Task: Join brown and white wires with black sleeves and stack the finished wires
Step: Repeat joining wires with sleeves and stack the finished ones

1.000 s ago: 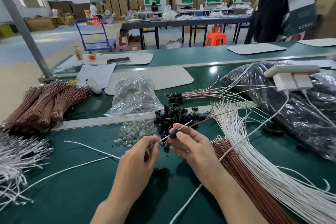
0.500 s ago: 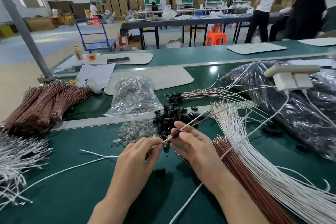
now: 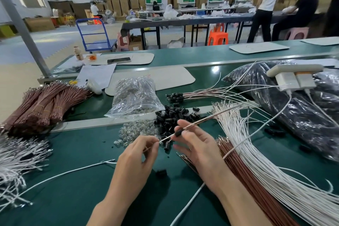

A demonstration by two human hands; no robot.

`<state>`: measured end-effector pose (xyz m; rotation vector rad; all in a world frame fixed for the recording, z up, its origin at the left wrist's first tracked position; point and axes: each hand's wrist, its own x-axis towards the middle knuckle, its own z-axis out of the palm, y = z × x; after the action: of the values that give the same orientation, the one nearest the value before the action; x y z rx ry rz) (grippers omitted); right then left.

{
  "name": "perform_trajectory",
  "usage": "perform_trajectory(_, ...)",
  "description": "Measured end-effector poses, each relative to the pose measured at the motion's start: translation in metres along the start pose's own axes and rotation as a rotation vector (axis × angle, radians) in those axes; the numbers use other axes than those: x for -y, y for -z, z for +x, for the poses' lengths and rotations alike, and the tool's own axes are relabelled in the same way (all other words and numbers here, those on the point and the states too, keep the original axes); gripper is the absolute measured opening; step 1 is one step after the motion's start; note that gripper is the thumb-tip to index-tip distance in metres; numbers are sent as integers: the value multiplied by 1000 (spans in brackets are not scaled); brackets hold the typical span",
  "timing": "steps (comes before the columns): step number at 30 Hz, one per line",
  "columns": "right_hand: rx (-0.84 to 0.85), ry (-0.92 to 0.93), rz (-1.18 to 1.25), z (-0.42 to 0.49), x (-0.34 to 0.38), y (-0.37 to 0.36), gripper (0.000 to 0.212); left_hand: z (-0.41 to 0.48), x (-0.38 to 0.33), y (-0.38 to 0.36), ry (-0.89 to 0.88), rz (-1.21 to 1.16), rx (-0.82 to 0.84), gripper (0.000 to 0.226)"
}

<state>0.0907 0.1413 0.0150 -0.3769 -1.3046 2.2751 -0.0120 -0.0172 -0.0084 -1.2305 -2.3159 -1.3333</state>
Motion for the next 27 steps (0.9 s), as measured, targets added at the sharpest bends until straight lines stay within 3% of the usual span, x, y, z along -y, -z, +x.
perform_trajectory(3, 72, -25, -72, -3, -8, -10, 32, 0, 0, -2, -21, 13, 13, 7)
perform_trajectory(8, -64, 62, 43, 2, 10, 7, 29, 0, 9, 4, 24, 27, 75, 22)
perform_trajectory(11, -88, 73, 75, 4, 13, 13, 28, 0, 9, 5, 19, 25, 58, 19)
perform_trajectory(17, 47, 5, -126, -1, -9, -7, 33, -2, 2, 0, -26, 24, 72, 13)
perform_trajectory(23, -95, 67, 60, 4, 7, 9, 29, -1, 10, 1, 15, 3, 60, 13)
perform_trajectory(27, -67, 21, 26, 3, 4, 6, 30, -3, 8, -1, 4, -20, 83, 9)
